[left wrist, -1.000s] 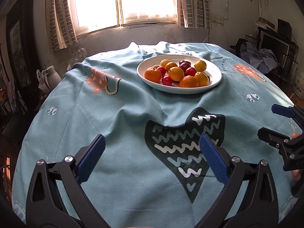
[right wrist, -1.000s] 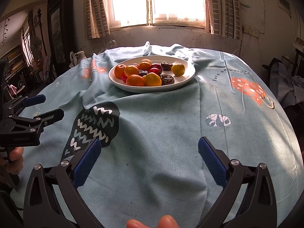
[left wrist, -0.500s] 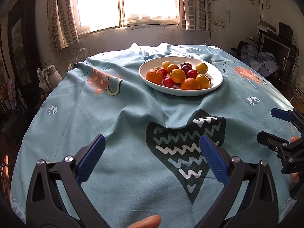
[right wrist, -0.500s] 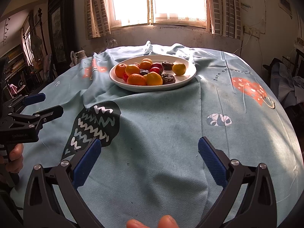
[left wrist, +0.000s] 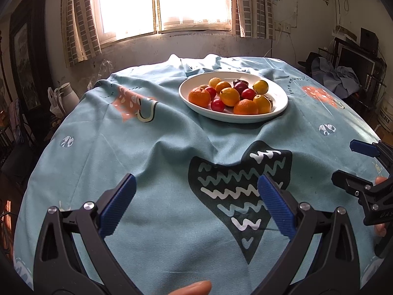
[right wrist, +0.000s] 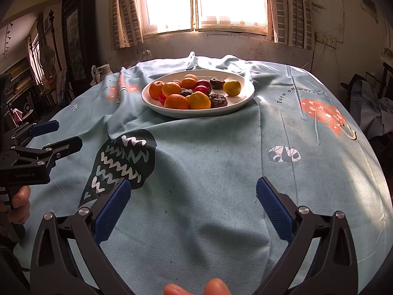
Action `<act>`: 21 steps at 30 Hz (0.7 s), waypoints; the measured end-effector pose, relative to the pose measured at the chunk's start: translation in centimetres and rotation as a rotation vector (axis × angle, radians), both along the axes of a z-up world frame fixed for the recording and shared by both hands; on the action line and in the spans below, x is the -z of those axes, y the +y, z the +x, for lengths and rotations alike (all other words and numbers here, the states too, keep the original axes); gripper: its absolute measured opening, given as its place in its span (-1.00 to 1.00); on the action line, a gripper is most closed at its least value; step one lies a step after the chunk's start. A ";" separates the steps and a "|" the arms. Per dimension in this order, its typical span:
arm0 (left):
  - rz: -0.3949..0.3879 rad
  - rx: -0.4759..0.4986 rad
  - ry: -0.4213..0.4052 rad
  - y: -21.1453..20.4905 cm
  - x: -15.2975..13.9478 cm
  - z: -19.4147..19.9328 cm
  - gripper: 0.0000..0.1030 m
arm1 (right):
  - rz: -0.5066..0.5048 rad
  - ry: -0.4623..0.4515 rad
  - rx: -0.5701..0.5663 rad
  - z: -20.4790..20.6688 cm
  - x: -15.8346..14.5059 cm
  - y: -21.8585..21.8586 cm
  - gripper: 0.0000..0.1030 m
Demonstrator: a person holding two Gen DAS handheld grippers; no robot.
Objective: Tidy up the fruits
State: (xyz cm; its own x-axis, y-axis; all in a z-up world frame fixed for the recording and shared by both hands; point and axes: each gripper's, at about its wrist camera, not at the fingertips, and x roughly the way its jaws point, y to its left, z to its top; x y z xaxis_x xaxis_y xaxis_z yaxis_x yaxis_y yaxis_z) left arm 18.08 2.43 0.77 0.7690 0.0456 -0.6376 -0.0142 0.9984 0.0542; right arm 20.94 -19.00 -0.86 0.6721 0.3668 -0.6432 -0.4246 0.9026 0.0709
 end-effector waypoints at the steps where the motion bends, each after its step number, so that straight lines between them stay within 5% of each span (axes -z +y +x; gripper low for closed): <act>1: -0.001 0.001 0.000 0.0 0.0 0.0 0.96 | 0.000 0.000 0.000 0.0 0.0 0.0 0.97; 21: 0.001 -0.001 0.004 0.0 0.1 0.0 0.96 | -0.001 0.000 -0.002 0.0 0.2 0.1 0.97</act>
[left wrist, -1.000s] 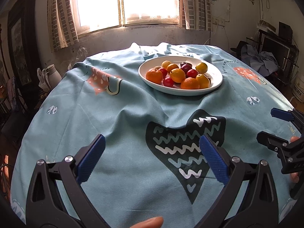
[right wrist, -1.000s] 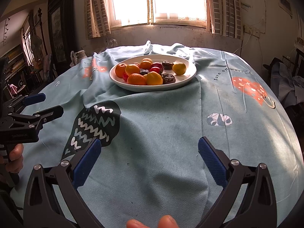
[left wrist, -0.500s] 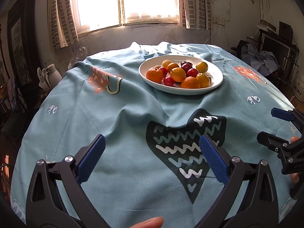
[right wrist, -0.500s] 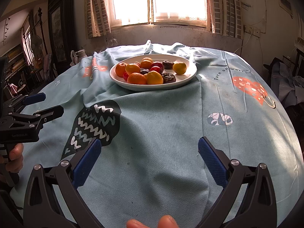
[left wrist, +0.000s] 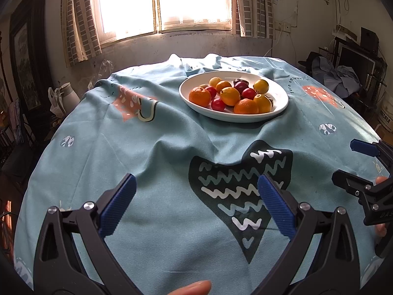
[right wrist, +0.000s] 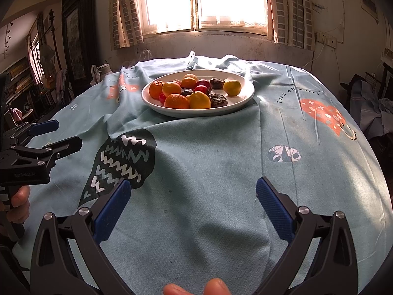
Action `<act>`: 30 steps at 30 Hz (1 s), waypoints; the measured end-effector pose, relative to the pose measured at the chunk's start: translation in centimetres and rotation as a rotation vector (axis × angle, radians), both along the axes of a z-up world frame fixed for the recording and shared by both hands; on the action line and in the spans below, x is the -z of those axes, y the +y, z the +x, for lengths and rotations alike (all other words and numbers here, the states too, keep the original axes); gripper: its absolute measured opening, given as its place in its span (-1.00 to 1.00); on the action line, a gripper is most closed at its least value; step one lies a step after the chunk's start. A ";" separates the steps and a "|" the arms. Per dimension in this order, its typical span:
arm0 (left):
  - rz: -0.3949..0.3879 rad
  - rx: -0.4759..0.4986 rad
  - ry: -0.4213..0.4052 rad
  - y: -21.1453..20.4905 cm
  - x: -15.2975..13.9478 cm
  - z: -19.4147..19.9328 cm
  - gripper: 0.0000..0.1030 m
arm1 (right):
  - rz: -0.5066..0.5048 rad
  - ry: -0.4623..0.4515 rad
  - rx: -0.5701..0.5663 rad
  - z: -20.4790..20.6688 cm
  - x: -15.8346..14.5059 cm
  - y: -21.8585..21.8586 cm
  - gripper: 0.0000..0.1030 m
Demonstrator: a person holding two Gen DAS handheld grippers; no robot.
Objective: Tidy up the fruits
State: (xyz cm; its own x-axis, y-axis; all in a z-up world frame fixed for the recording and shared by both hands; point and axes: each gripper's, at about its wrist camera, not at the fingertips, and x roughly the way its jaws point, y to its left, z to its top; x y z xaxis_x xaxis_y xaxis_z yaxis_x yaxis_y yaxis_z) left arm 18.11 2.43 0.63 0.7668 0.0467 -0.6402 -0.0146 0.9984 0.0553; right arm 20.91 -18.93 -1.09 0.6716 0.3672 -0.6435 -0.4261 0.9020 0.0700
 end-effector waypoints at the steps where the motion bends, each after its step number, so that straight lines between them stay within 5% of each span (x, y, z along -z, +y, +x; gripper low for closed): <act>1: -0.001 0.000 0.000 0.0 0.0 0.0 0.96 | 0.000 0.000 0.000 0.0 0.0 0.0 0.97; 30: 0.001 -0.001 0.003 0.1 0.3 0.1 0.96 | -0.001 0.000 0.000 0.0 0.0 0.0 0.97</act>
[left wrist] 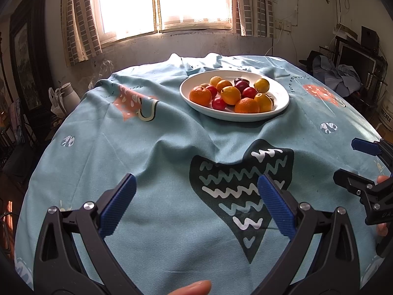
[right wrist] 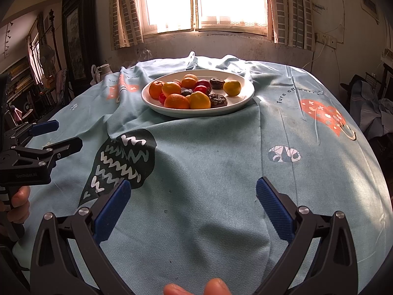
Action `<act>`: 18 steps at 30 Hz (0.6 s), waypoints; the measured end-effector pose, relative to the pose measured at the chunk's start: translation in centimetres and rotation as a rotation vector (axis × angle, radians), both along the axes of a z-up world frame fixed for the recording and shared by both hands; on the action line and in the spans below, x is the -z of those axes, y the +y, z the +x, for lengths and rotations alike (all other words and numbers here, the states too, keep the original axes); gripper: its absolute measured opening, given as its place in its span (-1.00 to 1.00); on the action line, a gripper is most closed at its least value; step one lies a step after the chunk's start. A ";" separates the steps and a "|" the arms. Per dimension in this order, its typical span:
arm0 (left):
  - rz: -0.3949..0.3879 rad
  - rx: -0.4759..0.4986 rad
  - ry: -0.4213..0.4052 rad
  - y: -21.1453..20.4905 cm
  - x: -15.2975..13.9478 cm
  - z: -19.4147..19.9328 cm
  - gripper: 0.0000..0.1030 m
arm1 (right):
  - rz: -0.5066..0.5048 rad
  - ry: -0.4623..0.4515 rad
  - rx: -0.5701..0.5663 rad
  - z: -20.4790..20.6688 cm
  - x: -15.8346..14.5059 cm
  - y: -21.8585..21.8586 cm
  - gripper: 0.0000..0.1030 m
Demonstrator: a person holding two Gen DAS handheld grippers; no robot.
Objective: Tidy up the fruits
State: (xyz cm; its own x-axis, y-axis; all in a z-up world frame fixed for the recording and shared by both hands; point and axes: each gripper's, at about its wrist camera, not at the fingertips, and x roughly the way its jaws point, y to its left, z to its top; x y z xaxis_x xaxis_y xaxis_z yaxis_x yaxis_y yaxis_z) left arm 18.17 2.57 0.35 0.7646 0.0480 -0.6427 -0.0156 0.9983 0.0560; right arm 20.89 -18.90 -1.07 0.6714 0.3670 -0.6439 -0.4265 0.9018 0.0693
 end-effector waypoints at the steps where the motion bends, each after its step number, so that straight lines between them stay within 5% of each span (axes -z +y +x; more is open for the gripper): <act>1: 0.000 0.000 0.001 0.0 0.0 0.0 0.96 | 0.000 -0.001 0.000 0.0 0.0 0.0 0.97; 18: 0.009 -0.004 0.009 -0.1 0.2 0.1 0.96 | 0.000 -0.003 -0.002 0.0 0.1 0.1 0.97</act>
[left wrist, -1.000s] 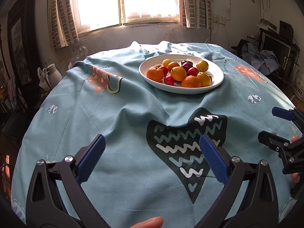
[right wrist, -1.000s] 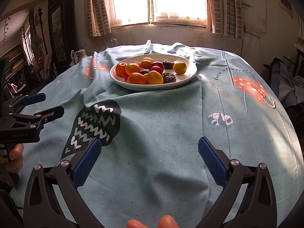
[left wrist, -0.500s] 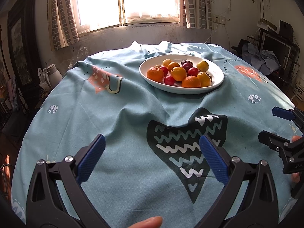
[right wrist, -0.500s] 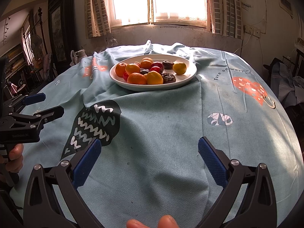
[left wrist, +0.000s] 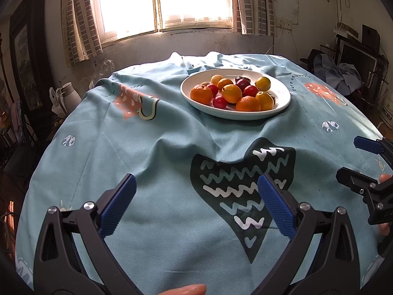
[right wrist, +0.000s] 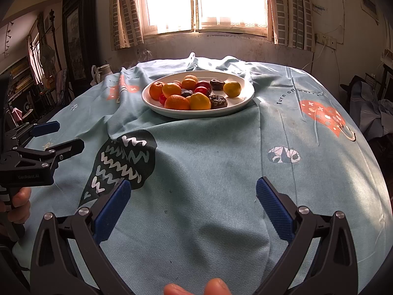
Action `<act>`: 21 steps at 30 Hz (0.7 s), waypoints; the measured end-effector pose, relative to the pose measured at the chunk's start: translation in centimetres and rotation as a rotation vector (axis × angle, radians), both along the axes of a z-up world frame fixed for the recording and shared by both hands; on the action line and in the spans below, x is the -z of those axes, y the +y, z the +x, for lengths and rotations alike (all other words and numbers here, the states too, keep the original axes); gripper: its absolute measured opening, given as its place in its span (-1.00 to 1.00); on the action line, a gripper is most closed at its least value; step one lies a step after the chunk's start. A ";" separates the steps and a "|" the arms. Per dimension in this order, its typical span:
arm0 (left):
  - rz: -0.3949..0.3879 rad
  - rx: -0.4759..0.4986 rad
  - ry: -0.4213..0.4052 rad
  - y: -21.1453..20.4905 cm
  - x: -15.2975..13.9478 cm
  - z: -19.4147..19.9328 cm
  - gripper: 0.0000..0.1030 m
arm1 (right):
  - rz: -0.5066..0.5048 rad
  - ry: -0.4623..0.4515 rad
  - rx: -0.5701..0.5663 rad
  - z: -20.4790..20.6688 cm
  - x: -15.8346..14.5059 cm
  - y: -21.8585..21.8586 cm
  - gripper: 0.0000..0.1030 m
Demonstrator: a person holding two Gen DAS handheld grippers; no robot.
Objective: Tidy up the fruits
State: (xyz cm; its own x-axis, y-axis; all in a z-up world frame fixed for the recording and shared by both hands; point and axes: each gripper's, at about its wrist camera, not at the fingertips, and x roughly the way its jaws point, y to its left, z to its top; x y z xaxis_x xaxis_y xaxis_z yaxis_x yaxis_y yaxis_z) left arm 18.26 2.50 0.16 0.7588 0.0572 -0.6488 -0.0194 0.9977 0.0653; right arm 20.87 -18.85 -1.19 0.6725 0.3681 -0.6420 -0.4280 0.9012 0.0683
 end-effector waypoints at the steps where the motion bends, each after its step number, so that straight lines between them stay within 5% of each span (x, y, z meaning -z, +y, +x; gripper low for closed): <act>1: 0.000 0.001 -0.001 0.0 0.0 0.0 0.96 | 0.000 0.000 0.000 0.0 0.0 0.0 0.97; 21: 0.004 -0.002 0.001 0.1 0.1 0.1 0.96 | -0.003 0.002 0.002 -0.1 -0.1 -0.1 0.97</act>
